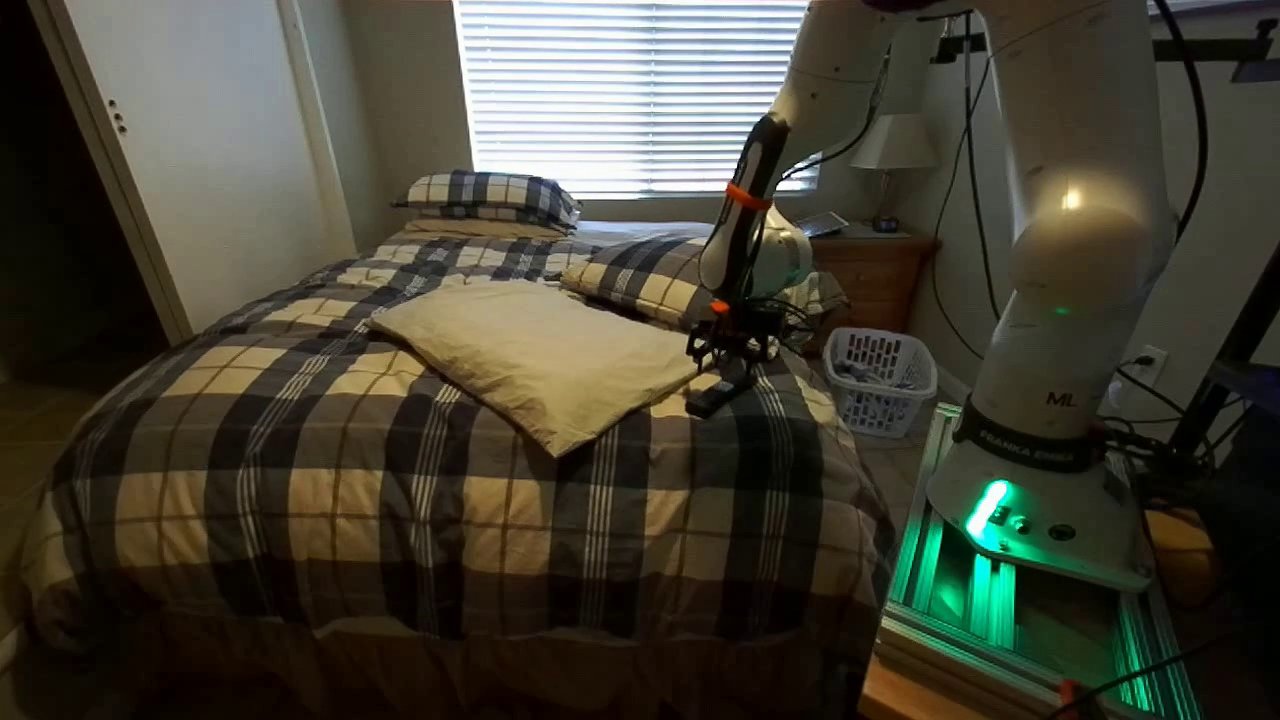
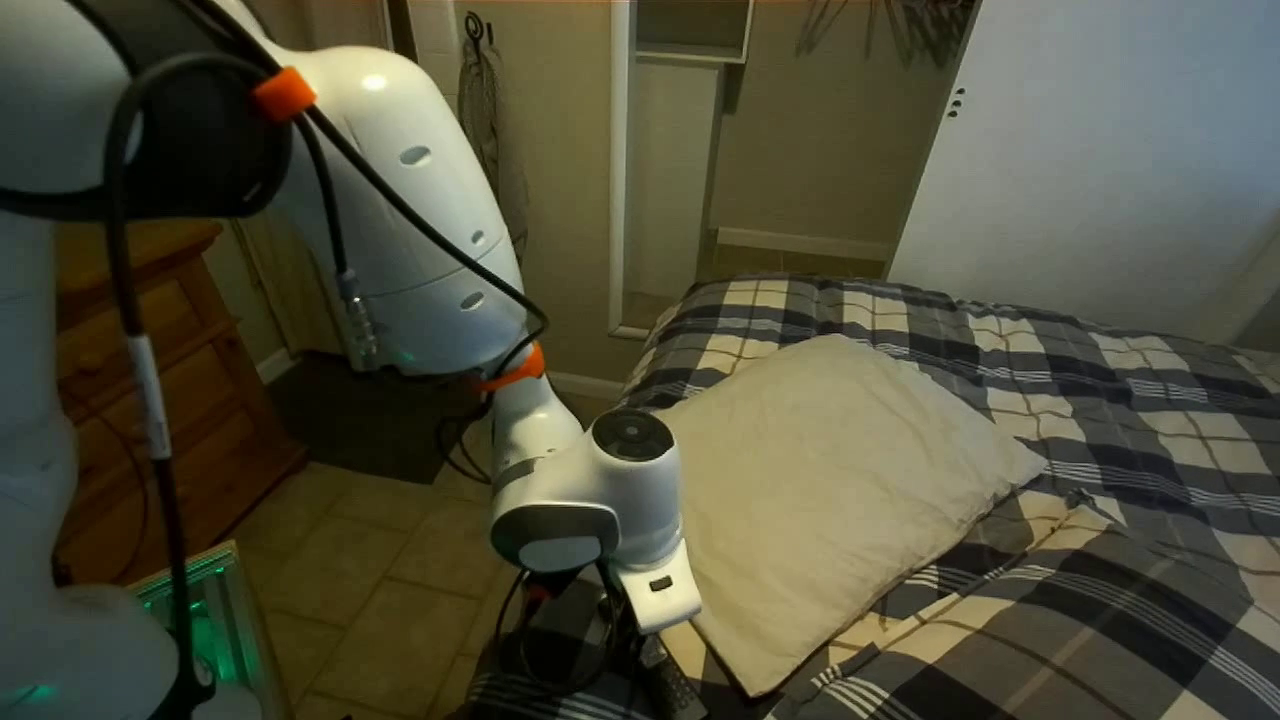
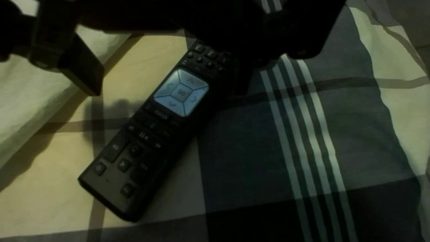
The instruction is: Pick up the black remote and put it on the white pillow
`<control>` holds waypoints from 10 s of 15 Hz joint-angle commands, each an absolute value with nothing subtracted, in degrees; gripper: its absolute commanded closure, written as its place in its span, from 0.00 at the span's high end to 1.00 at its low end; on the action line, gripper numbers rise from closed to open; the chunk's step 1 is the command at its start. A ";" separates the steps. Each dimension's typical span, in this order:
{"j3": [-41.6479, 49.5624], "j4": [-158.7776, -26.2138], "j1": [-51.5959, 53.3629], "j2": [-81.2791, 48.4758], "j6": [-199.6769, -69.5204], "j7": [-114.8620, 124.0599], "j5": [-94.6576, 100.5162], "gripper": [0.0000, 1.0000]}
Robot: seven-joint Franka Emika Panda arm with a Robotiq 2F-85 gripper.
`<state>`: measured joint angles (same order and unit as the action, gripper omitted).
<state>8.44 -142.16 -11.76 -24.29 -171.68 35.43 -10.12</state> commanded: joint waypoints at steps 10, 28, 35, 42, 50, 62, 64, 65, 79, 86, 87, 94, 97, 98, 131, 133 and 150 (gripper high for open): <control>6.12 -134.92 -13.51 -33.17 -171.35 26.69 -20.81 1.00; -3.19 -133.98 -21.67 -30.96 -171.84 18.40 -26.93 1.00; 2.49 -132.47 -16.60 -32.52 -167.82 20.10 -24.40 1.00; 6.98 -130.85 -12.81 -34.64 -165.46 20.59 -24.02 0.50; 8.43 -133.68 -9.77 -30.82 -164.75 21.31 -22.61 0.35; 25.08 -138.47 11.34 -11.88 -154.36 35.37 11.39 0.35; 22.47 -138.50 9.04 -10.17 -152.39 36.04 12.58 0.84; 20.99 -138.62 7.60 -10.22 -151.57 36.11 10.96 0.84; 10.00 -139.52 -5.26 -24.52 -165.88 30.30 -10.76 1.00; 7.91 -134.49 -6.72 -31.70 -166.84 26.45 -15.65 1.00; 7.48 -133.77 -7.14 -32.38 -166.88 25.84 -16.19 1.00; 8.36 -131.82 -6.38 -34.78 -165.53 25.90 -16.32 0.45; 9.19 -133.04 -5.33 -33.26 -166.02 26.16 -15.83 0.32; 9.39 -133.47 -4.94 -32.73 -166.09 26.28 -15.71 0.32; 11.57 -129.38 2.68 -14.85 -158.13 18.33 8.00 0.57; 11.58 -129.38 2.68 -14.93 -158.13 18.29 8.05 0.57; 7.85 -117.28 -0.27 -22.74 -150.02 8.75 3.41 1.00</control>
<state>7.71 -117.00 -0.41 -24.60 -157.57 5.84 4.98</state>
